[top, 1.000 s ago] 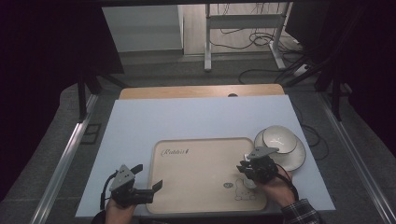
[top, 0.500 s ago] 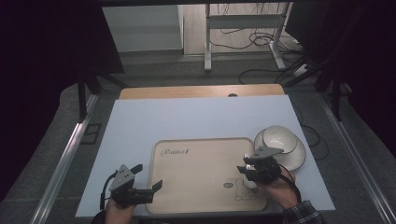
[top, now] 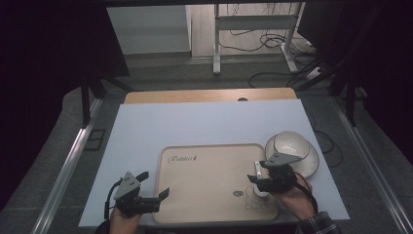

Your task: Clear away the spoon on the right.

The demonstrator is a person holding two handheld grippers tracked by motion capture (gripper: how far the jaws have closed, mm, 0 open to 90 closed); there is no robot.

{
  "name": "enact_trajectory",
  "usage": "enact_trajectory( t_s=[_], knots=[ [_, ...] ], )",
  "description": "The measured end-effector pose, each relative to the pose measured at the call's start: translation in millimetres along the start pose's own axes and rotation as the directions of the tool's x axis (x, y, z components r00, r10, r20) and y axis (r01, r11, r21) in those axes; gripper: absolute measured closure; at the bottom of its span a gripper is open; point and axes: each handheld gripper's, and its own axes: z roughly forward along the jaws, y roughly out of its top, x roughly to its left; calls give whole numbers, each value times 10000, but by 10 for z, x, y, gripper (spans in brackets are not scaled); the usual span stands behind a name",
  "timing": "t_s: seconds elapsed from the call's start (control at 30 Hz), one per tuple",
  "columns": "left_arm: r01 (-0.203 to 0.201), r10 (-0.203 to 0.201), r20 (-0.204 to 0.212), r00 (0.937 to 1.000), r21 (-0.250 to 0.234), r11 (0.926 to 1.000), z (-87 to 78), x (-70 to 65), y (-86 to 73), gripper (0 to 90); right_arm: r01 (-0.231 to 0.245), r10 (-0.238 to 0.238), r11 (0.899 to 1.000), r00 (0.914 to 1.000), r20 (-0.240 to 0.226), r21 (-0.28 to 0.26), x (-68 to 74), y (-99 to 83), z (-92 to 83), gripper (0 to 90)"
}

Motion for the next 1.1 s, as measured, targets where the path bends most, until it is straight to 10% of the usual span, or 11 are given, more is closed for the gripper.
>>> enact_trajectory(
  t_s=[1.1],
  knots=[
    [-12, 12, -7, 10000, 17, 10000, 5, 0, -3, 35, -380, 454, 9902, 9976, 526, -1346, -57, -224, -467, 65]
  ],
)
